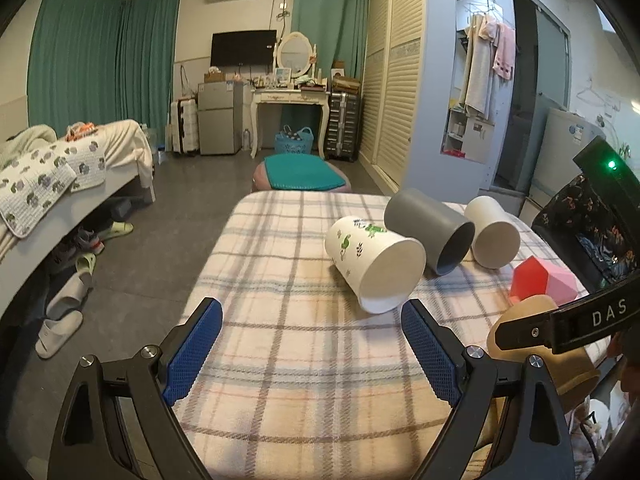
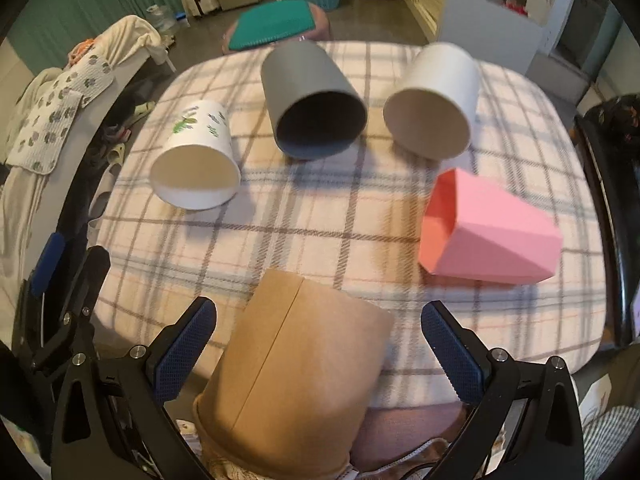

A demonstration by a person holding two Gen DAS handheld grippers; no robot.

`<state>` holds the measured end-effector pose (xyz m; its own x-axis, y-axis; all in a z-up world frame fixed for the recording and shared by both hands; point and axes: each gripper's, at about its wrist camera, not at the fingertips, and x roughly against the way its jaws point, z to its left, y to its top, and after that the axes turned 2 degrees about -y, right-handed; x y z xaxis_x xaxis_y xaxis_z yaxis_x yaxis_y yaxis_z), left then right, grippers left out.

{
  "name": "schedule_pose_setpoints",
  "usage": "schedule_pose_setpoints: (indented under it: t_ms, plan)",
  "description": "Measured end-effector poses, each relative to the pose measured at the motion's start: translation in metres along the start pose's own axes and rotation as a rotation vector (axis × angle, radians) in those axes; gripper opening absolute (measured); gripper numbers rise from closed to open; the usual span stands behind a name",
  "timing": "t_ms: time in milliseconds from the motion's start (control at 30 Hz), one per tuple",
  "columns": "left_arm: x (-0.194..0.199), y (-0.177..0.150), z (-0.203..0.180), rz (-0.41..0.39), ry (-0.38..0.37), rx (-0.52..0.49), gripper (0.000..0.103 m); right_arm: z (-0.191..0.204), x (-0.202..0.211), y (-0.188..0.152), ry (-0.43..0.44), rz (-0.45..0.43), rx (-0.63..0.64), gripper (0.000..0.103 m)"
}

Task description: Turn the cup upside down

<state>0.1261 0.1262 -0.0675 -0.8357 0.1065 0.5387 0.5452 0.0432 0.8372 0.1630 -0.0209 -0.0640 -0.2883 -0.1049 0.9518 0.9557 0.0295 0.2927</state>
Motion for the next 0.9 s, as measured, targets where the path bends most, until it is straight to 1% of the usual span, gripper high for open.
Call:
schedule_pose_setpoints:
  t_ms: [67, 133, 200, 233, 333, 433, 533, 633, 733, 833, 900]
  plan:
    - [-0.003, -0.003, 0.001, 0.007, -0.009, 0.004, 0.094, -0.001, -0.005, 0.002, 0.003, 0.019, -0.011, 0.102]
    - [-0.006, -0.005, 0.002, 0.017, -0.016, 0.011, 0.094, -0.001, -0.011, 0.003, 0.008, 0.043, -0.017, 0.099]
    - [-0.008, -0.005, 0.002, 0.024, -0.019, 0.014, 0.094, -0.001, -0.016, 0.004, 0.013, 0.060, -0.016, 0.088]
    - [-0.008, -0.005, 0.003, 0.027, -0.017, 0.015, 0.094, -0.001, -0.018, 0.005, 0.019, 0.068, -0.019, 0.084]
    - [-0.008, -0.005, 0.006, 0.029, -0.012, 0.020, 0.094, -0.003, -0.017, 0.006, 0.037, 0.061, -0.029, 0.083]
    - [-0.007, -0.004, 0.007, 0.032, -0.004, 0.029, 0.094, -0.003, -0.005, 0.007, 0.058, 0.018, -0.020, 0.083]
    - [-0.005, -0.002, 0.006, 0.037, 0.002, 0.032, 0.094, 0.000, 0.017, 0.009, 0.099, -0.090, 0.028, 0.083]
    - [-0.004, -0.002, 0.002, 0.037, 0.010, 0.025, 0.094, 0.002, 0.032, 0.006, 0.080, -0.191, 0.087, 0.083]
    - [-0.006, 0.000, -0.002, 0.043, 0.019, 0.021, 0.094, 0.003, 0.038, 0.001, 0.037, -0.286, 0.138, 0.082]
    - [-0.011, 0.000, -0.005, 0.061, 0.033, 0.016, 0.094, 0.010, 0.040, -0.005, -0.055, -0.423, 0.224, 0.082]
    - [-0.013, 0.000, -0.006, 0.067, 0.041, 0.013, 0.094, 0.012, 0.038, -0.005, -0.076, -0.484, 0.266, 0.082]
